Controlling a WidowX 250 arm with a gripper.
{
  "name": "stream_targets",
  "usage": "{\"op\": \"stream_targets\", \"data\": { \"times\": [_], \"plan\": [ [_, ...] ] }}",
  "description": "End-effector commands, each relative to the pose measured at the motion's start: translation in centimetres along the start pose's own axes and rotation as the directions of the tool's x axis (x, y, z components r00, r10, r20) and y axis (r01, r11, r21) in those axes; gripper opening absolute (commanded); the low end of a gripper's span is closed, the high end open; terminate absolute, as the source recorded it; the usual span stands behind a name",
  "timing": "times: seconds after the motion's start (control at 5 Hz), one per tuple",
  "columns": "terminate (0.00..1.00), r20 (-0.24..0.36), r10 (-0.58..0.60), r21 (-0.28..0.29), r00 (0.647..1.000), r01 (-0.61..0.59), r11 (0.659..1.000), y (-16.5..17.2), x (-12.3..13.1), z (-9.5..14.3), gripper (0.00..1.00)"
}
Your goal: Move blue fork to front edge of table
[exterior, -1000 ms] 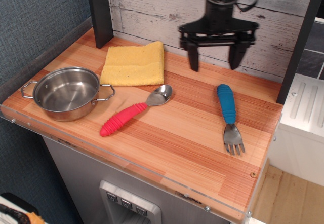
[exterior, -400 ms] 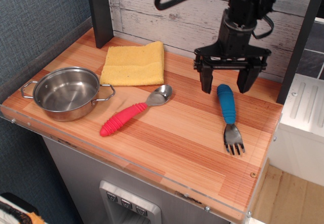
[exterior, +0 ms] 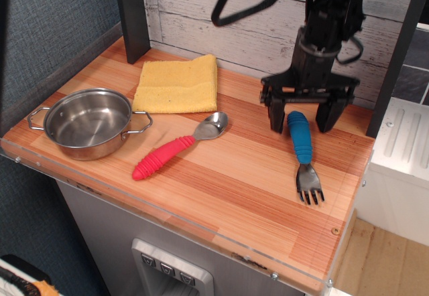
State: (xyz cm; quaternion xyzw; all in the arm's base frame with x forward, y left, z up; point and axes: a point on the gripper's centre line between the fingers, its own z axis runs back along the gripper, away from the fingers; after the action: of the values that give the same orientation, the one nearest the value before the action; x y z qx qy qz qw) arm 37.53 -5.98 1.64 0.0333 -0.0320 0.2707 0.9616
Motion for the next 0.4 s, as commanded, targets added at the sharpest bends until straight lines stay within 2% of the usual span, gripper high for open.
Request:
{"op": "stream_targets", "data": {
  "times": [0.0, 0.2],
  "plan": [
    [0.0, 0.041, 0.025, -0.042, 0.999, -0.023, 0.999, -0.65, 0.66, 0.62, 1.0],
    [0.0, 0.044, 0.02, -0.046, 0.999, -0.018, 0.999, -0.73, 0.64, 0.44, 0.0]
  ]
}}
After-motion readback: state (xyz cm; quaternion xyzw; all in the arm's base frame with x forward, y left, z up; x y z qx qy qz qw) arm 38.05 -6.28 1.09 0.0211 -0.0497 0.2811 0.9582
